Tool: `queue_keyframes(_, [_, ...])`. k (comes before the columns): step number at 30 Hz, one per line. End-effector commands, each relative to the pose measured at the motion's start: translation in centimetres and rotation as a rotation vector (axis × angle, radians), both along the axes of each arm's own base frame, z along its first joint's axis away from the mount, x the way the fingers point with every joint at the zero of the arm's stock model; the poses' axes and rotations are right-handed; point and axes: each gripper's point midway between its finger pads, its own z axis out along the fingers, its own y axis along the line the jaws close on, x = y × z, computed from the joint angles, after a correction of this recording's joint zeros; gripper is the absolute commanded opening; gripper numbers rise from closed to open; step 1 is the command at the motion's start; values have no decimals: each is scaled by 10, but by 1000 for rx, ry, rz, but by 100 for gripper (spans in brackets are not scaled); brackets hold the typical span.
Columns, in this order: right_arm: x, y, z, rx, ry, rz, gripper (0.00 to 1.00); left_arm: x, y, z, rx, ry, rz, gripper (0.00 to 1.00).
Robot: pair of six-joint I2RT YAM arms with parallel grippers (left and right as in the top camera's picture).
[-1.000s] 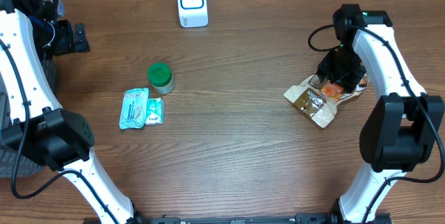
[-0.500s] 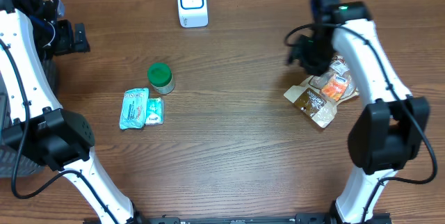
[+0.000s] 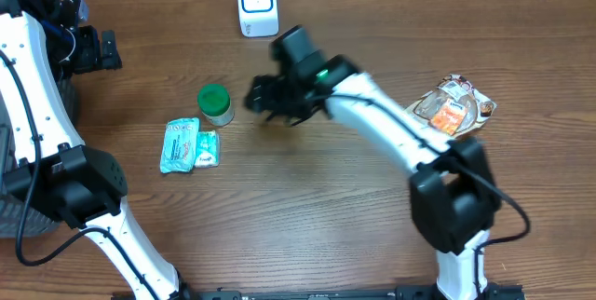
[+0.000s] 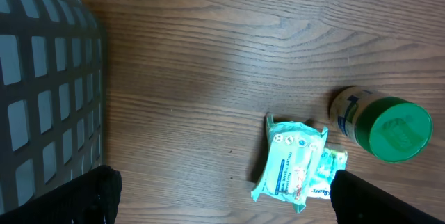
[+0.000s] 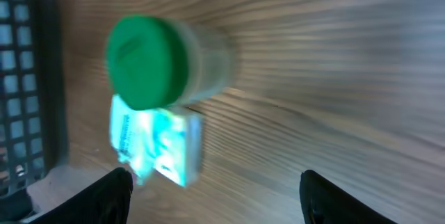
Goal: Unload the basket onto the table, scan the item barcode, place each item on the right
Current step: 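Reach the right gripper left toward the green-lidded jar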
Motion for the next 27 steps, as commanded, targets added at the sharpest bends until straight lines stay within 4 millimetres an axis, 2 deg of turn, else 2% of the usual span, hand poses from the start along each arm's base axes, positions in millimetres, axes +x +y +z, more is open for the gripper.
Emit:
queue_keyframes(1, [-8,32,-26,12,-7,4,73,2,-3,12,11,-36,-16,100])
queue_keyframes(3, [-14,48,-32,21,-26,29,70,2,-3,12,11,-36,-16,100])
queue_keyframes(6, [-25,60,-41,4,-31,54,66,2,-3,12,11,-36,-16,100])
queue_keyframes(16, [-52,76,-72,-42,14,78,50,2,-4,12,11,-36,-16,100])
queue_keyframes(22, [-63,91,-95,-51,8,109,46,2,-4,12,11,-36,-16,100])
queue_keyframes(24, [-65,93,-102,-55,10,114,42,2,-4,12,11,-36,-16,100])
queue_keyframes(27, [-65,94,-103,-51,7,115,31,2,-4,12,11,-36,-16,100])
